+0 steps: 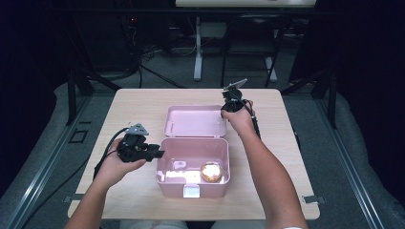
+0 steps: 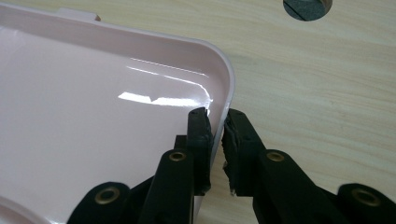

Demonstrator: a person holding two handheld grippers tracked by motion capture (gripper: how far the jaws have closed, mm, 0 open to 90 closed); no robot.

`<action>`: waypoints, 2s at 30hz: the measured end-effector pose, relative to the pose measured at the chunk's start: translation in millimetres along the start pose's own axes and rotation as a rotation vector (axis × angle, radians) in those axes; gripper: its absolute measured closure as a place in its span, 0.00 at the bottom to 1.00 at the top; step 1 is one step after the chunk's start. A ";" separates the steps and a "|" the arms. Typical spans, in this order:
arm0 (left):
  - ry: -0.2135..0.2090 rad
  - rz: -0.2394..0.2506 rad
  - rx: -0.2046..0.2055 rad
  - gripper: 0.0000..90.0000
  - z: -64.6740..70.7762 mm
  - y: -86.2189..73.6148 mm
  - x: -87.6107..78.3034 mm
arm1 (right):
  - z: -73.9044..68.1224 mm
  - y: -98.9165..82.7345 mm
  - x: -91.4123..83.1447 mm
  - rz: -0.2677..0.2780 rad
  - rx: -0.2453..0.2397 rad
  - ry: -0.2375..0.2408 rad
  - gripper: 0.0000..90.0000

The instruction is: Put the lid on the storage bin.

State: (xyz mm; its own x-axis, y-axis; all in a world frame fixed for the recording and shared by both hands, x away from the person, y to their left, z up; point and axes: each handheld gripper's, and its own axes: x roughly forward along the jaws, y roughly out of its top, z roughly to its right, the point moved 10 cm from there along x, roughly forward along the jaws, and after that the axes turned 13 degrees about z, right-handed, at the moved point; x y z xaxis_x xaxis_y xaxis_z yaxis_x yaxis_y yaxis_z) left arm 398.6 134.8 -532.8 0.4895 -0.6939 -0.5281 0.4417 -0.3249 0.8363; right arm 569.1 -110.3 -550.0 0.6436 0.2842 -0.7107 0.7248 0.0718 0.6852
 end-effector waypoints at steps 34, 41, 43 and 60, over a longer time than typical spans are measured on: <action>0.002 0.005 -0.009 0.72 -0.5 0.7 0.7 | -13.1 27.7 -55.5 0.180 -0.007 0.030 0.95; 0.003 0.007 -0.014 0.72 -0.8 0.6 0.9 | -19.6 30.3 -76.2 0.252 -0.026 0.036 0.96; 0.005 0.007 -0.014 0.72 -0.7 0.8 1.0 | -21.2 30.1 -82.7 0.278 -0.019 0.045 0.97; 0.010 0.009 -0.017 0.72 -0.8 0.8 1.0 | -30.8 23.0 -116.8 0.421 -0.106 0.058 0.97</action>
State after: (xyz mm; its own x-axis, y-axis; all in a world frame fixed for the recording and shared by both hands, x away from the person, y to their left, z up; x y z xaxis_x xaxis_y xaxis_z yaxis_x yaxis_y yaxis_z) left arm 400.1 134.4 -532.8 0.5011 -0.6904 -0.5218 0.4498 -0.3073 0.8386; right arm 503.1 -112.4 -446.3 0.8606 0.3629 -0.3574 0.3706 0.0353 0.9281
